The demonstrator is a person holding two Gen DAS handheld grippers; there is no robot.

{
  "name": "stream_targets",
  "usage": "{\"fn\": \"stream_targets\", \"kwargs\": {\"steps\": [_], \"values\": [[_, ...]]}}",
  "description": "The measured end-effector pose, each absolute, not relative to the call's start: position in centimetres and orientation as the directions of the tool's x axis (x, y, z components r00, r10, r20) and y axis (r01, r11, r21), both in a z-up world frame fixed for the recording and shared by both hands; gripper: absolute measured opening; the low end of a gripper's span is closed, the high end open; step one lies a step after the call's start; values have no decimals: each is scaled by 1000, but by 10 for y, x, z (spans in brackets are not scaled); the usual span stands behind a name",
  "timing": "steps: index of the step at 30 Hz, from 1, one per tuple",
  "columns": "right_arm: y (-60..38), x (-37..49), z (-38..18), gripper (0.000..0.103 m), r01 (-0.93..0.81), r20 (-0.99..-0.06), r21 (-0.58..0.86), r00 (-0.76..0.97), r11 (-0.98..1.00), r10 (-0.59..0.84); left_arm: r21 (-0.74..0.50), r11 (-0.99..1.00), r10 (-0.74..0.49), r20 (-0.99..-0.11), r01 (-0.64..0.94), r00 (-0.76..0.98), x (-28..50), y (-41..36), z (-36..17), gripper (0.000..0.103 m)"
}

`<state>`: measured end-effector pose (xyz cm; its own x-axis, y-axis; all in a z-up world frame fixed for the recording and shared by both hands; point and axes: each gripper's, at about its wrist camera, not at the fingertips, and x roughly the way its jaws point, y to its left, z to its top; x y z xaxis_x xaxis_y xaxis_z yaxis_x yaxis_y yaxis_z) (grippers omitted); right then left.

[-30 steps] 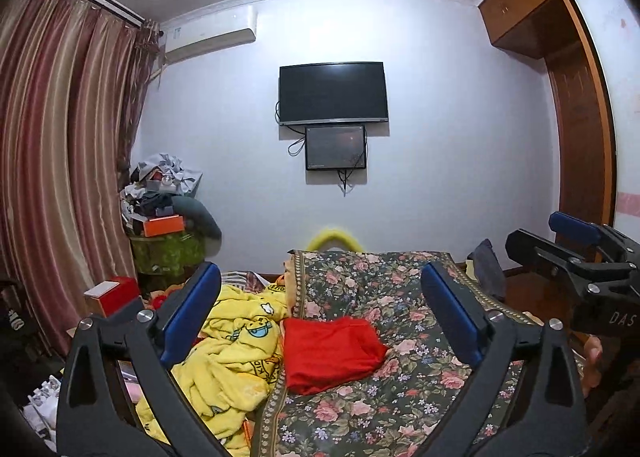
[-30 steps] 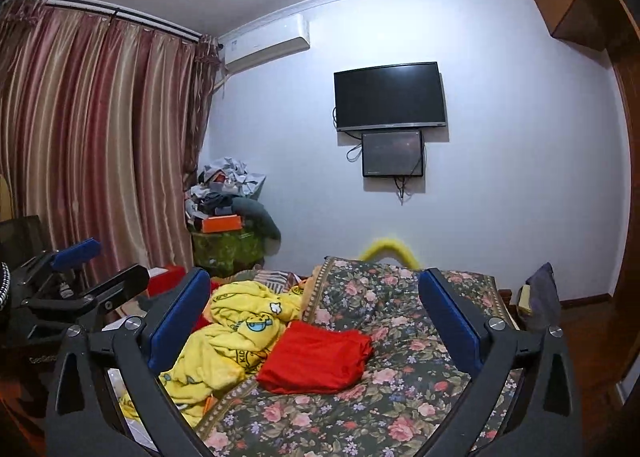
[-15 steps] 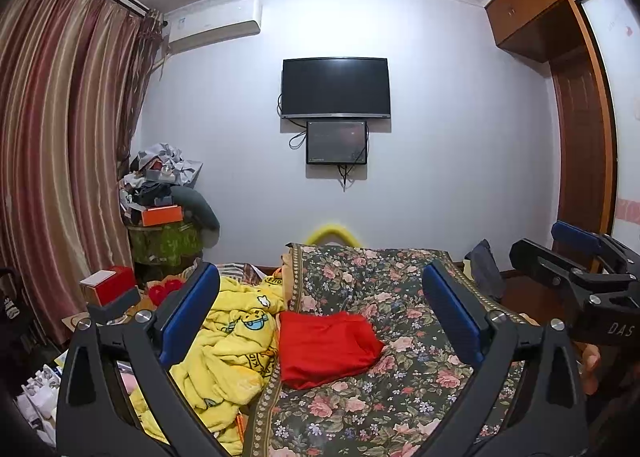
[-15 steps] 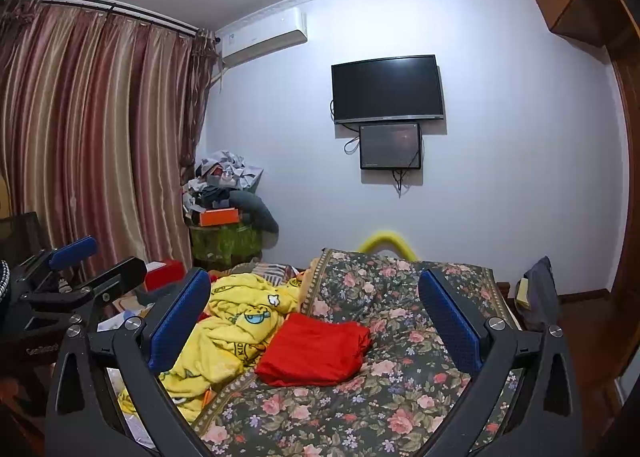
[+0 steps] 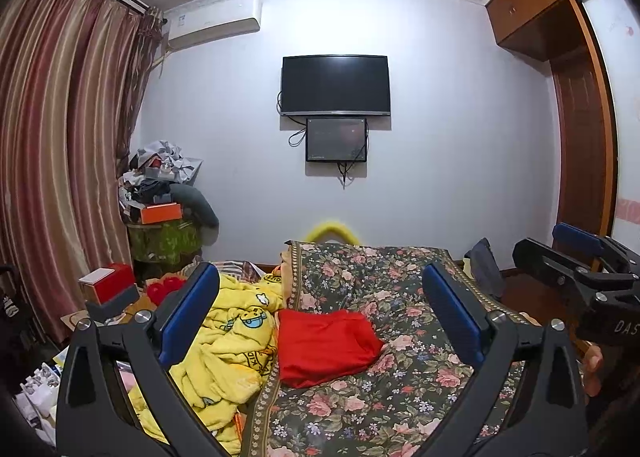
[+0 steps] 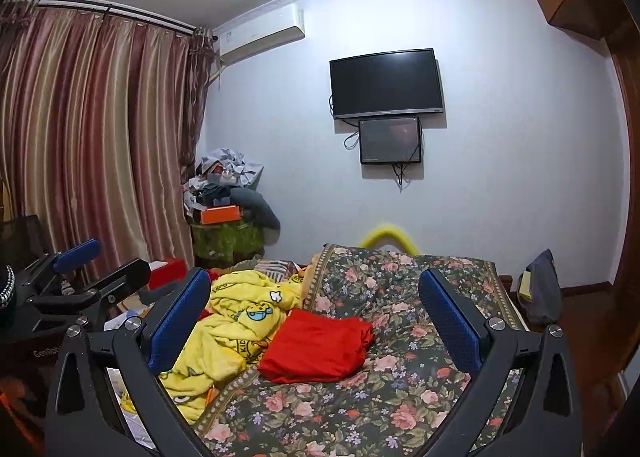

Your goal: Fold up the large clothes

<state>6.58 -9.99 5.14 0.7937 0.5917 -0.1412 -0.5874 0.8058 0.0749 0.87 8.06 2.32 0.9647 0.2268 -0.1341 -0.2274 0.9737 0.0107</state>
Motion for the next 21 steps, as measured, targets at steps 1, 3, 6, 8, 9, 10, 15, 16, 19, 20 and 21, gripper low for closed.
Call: {"fn": "stream_targets", "kwargs": {"steps": [1,3,6,8,9,10,15,16,19,20,21], "values": [[-99,66,50,103,-587,-143,75,794,806,591,13,974,227,-134,-227,965,9,80,23,102],[-100,66,50,103,-586,-145,79,794,807,591,14,974,226,-134,-226,965,9,79,22,102],[-100,66,51,103,-586,-149,88,792,806,592,12,975,223,-137,-224,965,10,78,22,102],[-100,67,50,103,-585,-151,91,792,806,592,11,975,220,-138,-221,966,11,79,21,102],[-100,66,50,103,-585,-152,92,791,806,592,11,975,220,-139,-220,966,11,79,21,102],[-101,67,50,103,-584,-153,94,792,806,591,11,976,219,-140,-219,966,11,79,21,102],[-102,67,49,103,-580,-159,104,792,808,589,12,977,211,-146,-211,967,13,81,20,102],[-102,67,48,103,-580,-160,106,792,808,589,11,978,208,-148,-208,967,13,82,20,102],[-103,68,48,103,-578,-162,112,792,808,589,7,980,199,-155,-201,968,15,82,19,102],[-103,68,48,103,-578,-163,115,791,808,589,6,980,197,-157,-198,968,15,83,18,102],[-104,68,49,103,-577,-163,116,792,809,588,4,980,195,-159,-197,968,16,83,18,102]]}}
